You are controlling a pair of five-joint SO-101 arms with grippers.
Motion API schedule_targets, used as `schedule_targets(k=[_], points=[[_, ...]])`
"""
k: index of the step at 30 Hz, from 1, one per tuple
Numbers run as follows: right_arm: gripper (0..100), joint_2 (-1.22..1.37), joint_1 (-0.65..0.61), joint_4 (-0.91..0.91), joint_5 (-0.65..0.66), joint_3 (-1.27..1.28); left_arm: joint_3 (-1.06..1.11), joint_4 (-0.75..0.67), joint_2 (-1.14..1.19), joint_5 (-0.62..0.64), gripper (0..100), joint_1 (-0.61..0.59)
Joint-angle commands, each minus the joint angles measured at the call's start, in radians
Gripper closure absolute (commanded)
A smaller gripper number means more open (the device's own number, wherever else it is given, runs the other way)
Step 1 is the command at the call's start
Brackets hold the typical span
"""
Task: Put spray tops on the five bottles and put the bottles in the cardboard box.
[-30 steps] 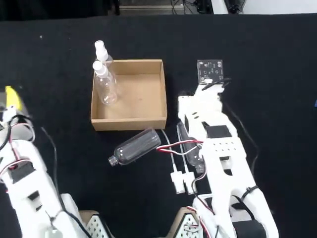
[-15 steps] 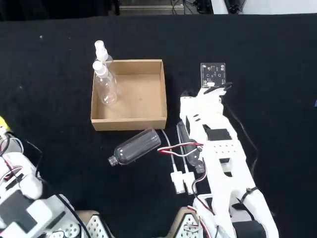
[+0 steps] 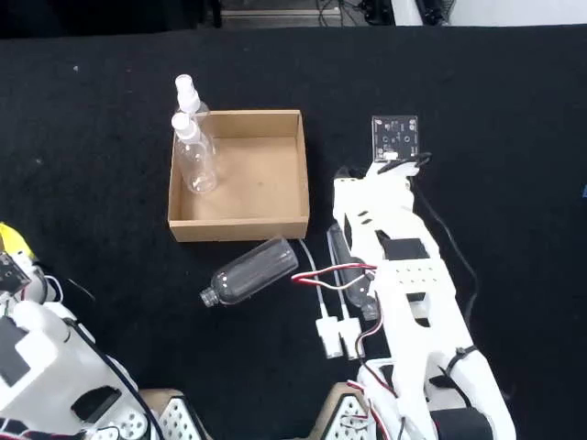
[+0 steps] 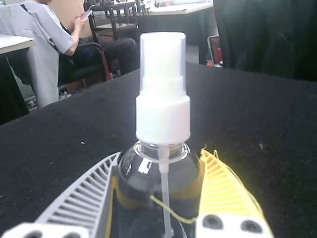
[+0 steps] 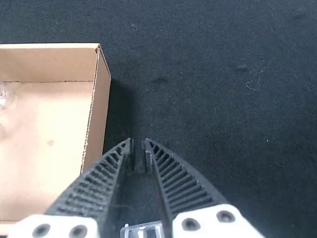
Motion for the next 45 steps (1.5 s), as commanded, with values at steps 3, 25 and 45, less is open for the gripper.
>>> schedule_targets(k=[3, 25, 45], points=[[98.7, -0.047, 0.020, -0.028, 0.011, -0.007, -0.016, -0.086, 0.107, 0.000, 91, -0.002], [98.7, -0.047, 0.020, -0.026, 0.011, -0.007, -0.030, -0.176, 0.213, 0.002, 70, -0.007], [98.7, -0.047, 0.020, -0.028, 0.011, -0.005, -0.521, 0.951, -0.278, -0.060, 76, 0.065]])
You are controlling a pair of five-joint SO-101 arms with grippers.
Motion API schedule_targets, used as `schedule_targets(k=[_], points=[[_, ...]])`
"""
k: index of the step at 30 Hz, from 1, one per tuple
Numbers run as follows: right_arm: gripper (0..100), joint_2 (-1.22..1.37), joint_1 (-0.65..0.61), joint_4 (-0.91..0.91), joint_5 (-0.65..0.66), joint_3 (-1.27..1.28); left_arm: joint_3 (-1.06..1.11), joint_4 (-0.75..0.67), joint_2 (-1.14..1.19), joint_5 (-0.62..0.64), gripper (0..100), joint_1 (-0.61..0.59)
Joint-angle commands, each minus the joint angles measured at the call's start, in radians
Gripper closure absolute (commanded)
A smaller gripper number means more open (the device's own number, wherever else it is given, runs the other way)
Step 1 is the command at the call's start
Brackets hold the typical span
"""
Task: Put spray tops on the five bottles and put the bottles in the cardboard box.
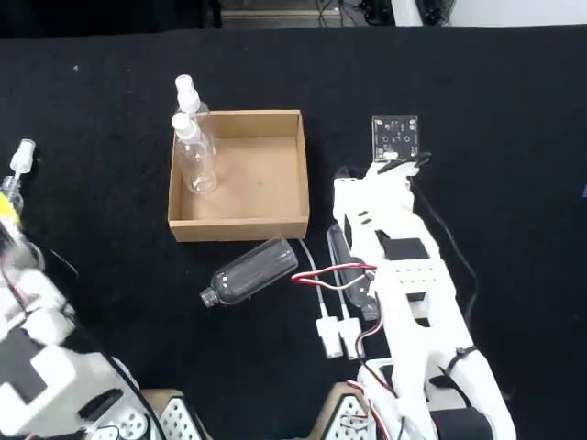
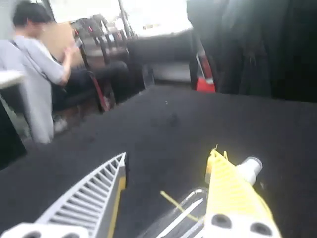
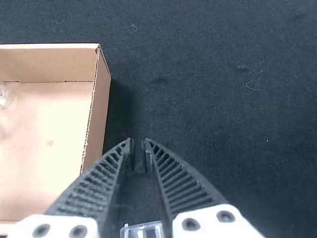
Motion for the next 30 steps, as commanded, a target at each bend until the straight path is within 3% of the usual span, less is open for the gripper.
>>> schedule_targets(k=[1, 3, 6, 13, 23, 30], points=[[98.7, -0.047, 0.018, -0.029, 0.011, -0.005, -0.344, 0.798, -0.176, 0.021, 76, 0.027], [98.7, -0.047, 0.018, -0.029, 0.011, -0.005, -0.466, 1.077, -0.216, 0.000, 76, 0.048], [98.7, -0.047, 0.018, -0.029, 0.011, -0.005, -0.585, 1.297, -0.210, -0.038, 76, 0.048], [98.7, -0.047, 0.018, -0.026, 0.011, -0.005, -0.650, 1.352, -0.141, -0.267, 76, 0.065], [98.7, -0.047, 0.018, -0.026, 0.011, -0.005, -1.234, 1.881, 0.167, -0.446, 76, 0.065], [98.7, -0.047, 0.018, -0.026, 0.012, -0.005, -1.609, 2.045, 0.460, -0.531, 76, 0.079]])
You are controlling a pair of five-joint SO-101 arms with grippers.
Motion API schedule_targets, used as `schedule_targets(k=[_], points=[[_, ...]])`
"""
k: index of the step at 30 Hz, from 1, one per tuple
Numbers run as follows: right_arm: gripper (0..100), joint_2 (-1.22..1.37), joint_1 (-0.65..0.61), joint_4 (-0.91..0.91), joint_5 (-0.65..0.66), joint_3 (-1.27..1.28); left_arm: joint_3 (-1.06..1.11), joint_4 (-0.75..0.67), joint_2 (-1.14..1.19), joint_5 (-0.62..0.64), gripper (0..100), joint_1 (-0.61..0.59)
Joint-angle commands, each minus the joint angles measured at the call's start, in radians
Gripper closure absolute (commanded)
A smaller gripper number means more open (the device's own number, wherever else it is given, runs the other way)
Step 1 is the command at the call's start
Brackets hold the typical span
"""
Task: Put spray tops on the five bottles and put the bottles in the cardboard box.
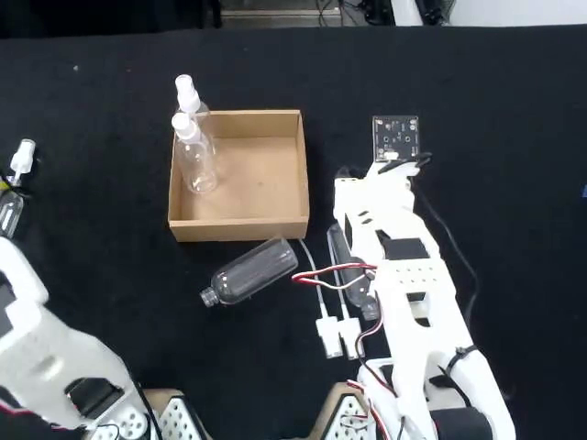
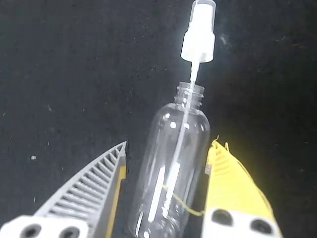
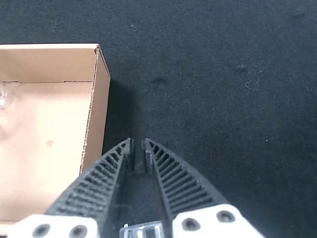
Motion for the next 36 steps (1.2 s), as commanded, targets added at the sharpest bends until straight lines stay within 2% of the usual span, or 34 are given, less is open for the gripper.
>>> schedule_targets(k=[1, 6, 18, 23, 29, 36], points=[[98.7, -0.047, 0.017, -0.026, 0.012, -0.005, -0.292, 0.098, 0.150, -0.028, 76, 0.033], [98.7, -0.047, 0.015, -0.026, 0.012, -0.005, -0.516, 0.249, 0.339, -0.035, 76, 0.058], [98.7, -0.047, 0.012, -0.028, 0.012, -0.005, -0.983, 0.488, 0.671, -0.199, 76, 0.013], [98.7, -0.047, 0.012, -0.028, 0.012, -0.005, -1.119, 0.572, 0.750, -0.273, 74, 0.002], [98.7, -0.047, 0.014, -0.028, 0.012, -0.005, -1.267, 0.641, 0.806, -0.281, 69, -0.001], [98.7, -0.047, 0.017, -0.029, 0.012, -0.005, -1.299, 0.652, 0.824, -0.377, 69, -0.051]])
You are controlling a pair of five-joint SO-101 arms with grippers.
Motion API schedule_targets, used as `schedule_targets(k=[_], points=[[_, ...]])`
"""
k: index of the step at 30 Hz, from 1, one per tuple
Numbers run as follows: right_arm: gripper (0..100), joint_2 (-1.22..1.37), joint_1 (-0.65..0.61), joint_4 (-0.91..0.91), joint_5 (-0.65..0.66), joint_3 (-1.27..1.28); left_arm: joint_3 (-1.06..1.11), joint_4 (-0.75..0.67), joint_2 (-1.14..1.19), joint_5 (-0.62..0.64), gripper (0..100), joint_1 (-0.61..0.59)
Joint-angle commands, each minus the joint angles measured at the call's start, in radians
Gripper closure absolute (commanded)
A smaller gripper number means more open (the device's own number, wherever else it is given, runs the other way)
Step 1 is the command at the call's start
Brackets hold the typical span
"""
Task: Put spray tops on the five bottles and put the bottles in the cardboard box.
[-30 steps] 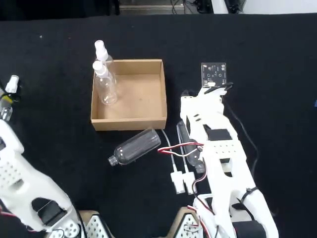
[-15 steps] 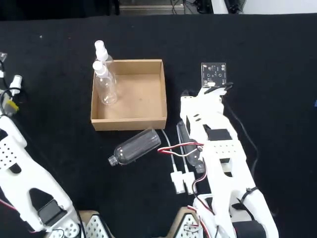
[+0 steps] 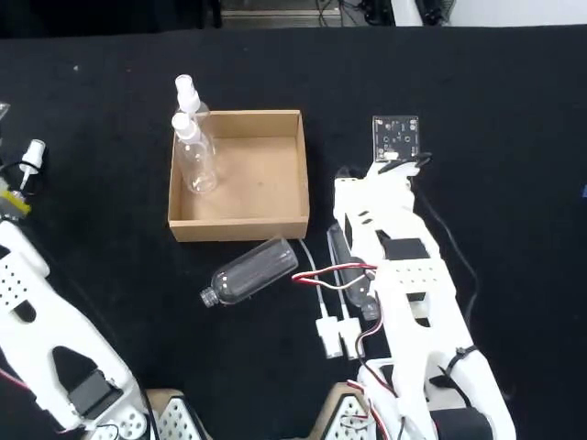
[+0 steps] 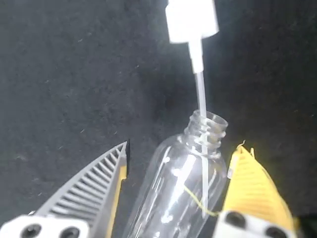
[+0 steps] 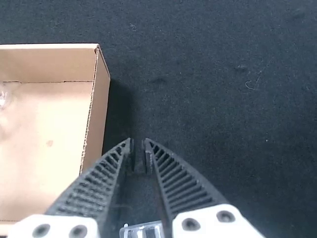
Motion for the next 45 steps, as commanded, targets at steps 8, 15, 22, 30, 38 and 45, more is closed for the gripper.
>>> schedule_targets(k=[8, 15, 22, 30, 38, 45], points=[[98.7, -0.047, 0.017, -0.031, 0.012, -0.005, -0.056, 0.141, -0.011, -0.137, 69, -0.048], [98.7, -0.047, 0.017, -0.031, 0.012, -0.005, -0.064, 0.135, 0.026, -0.146, 69, -0.058], [98.7, -0.047, 0.017, -0.031, 0.012, -0.005, -0.088, 0.135, 0.083, -0.146, 69, -0.058], [98.7, -0.047, 0.017, -0.031, 0.012, -0.005, -0.229, 0.201, 0.094, -0.135, 85, -0.031], [98.7, -0.047, 0.017, -0.031, 0.012, -0.005, -0.203, 0.207, 0.086, -0.057, 88, -0.004], [98.7, -0.047, 0.017, -0.031, 0.012, -0.005, -0.203, 0.207, 0.091, 0.038, 88, -0.015]])
